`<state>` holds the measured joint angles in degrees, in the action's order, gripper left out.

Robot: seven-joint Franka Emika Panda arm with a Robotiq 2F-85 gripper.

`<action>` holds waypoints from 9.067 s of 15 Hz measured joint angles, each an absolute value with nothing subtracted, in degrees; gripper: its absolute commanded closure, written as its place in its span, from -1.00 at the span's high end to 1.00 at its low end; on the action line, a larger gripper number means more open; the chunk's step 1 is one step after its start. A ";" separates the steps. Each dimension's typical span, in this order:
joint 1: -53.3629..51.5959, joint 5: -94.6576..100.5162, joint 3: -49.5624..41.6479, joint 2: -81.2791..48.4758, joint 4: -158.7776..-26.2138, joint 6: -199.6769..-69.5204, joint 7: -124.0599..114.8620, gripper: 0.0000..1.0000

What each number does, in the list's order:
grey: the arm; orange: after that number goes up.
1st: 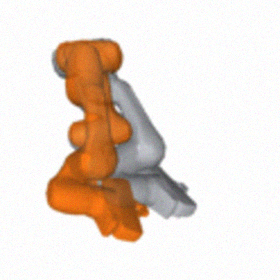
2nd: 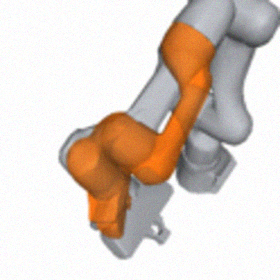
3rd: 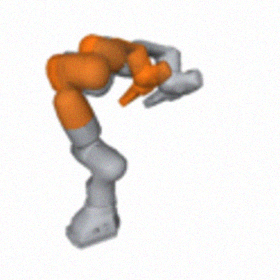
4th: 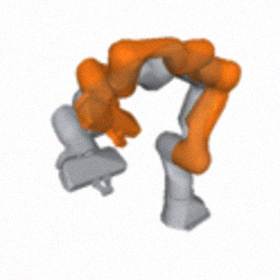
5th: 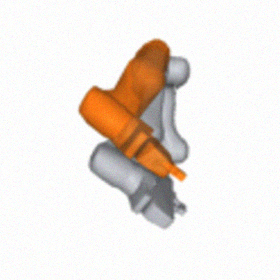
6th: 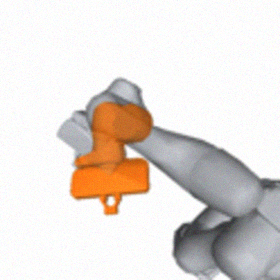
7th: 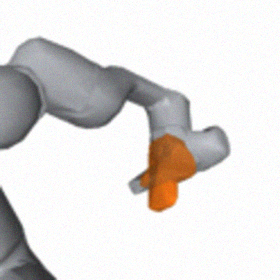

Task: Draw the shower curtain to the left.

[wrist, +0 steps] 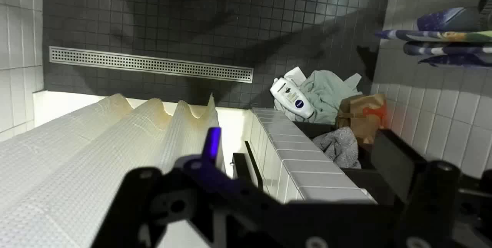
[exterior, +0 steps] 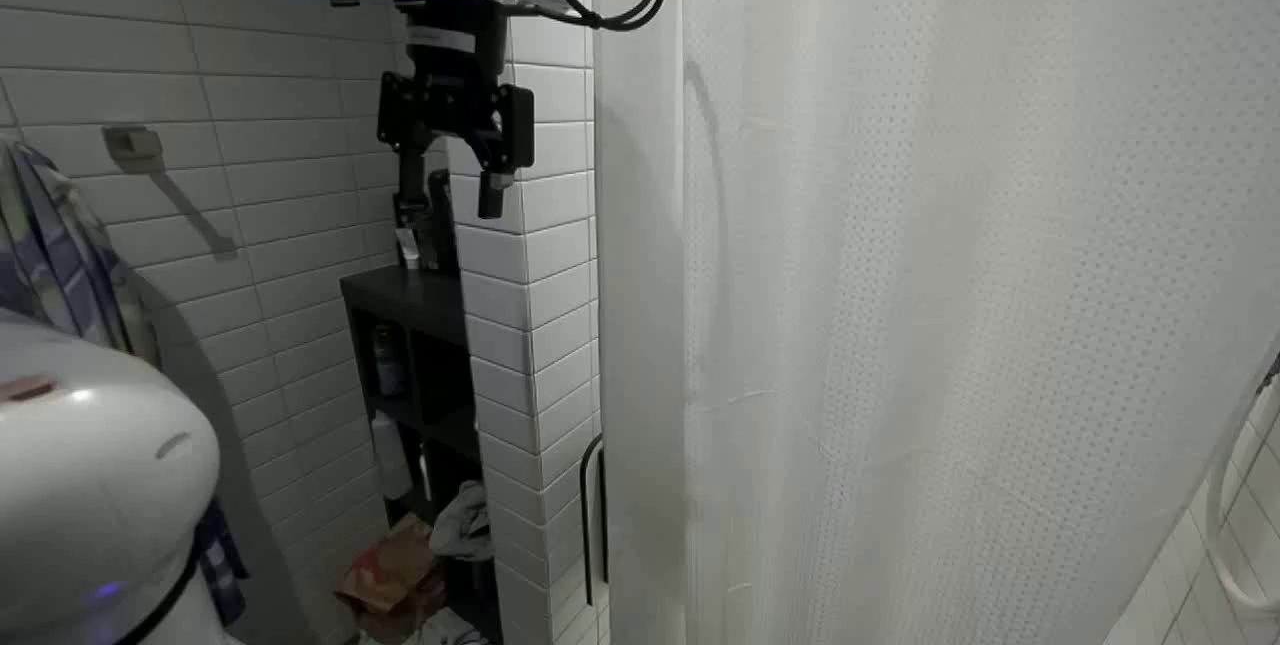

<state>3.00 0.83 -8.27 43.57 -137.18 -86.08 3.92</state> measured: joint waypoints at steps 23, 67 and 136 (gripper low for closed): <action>3.01 0.76 -8.26 43.62 -137.16 -86.15 3.86 1.00; 16.31 -5.47 5.26 46.32 -149.08 -145.64 -61.52 1.00; 22.90 -34.01 -28.93 31.33 -126.32 -145.49 -58.79 1.00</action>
